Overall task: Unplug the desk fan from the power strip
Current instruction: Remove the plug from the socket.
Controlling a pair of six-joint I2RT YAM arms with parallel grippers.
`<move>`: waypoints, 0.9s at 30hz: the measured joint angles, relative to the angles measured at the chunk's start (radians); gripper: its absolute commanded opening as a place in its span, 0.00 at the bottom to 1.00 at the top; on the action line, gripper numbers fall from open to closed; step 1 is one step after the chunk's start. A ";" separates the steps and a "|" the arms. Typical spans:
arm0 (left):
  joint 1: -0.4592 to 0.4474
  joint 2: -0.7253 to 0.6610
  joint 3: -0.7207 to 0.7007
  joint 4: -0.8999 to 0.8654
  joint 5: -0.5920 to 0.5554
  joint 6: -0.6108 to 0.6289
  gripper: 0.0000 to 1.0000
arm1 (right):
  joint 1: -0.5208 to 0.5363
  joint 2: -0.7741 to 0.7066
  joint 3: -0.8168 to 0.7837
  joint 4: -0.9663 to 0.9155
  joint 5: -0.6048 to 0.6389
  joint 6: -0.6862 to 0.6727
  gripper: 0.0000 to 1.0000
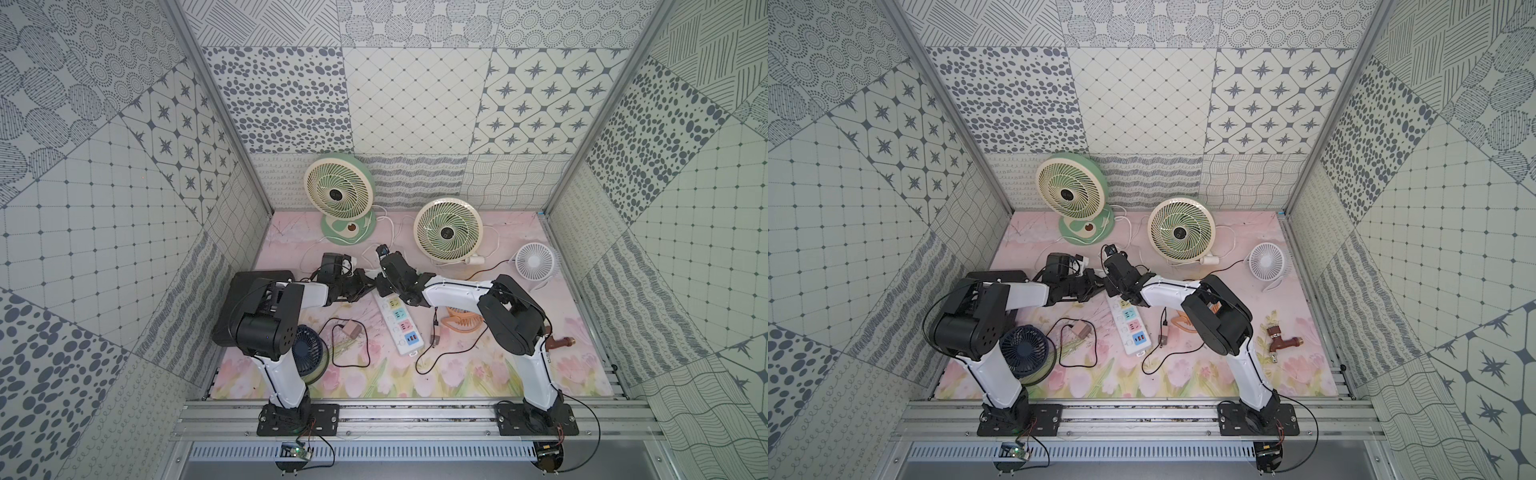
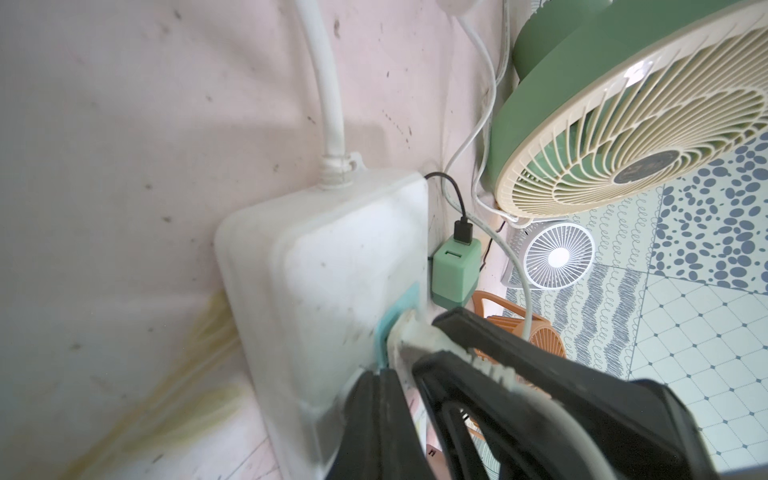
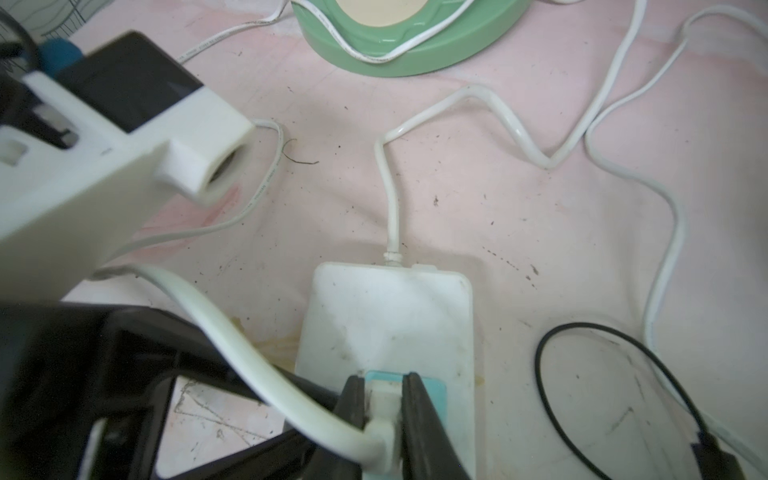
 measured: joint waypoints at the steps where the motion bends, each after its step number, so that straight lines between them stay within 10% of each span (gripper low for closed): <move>1: 0.000 0.000 0.000 0.000 0.000 0.000 0.00 | 0.001 0.000 0.000 -0.001 -0.002 0.000 0.03; 27: 0.000 0.001 0.000 -0.002 0.005 0.000 0.00 | 0.022 -0.013 -0.020 0.005 0.051 -0.045 0.03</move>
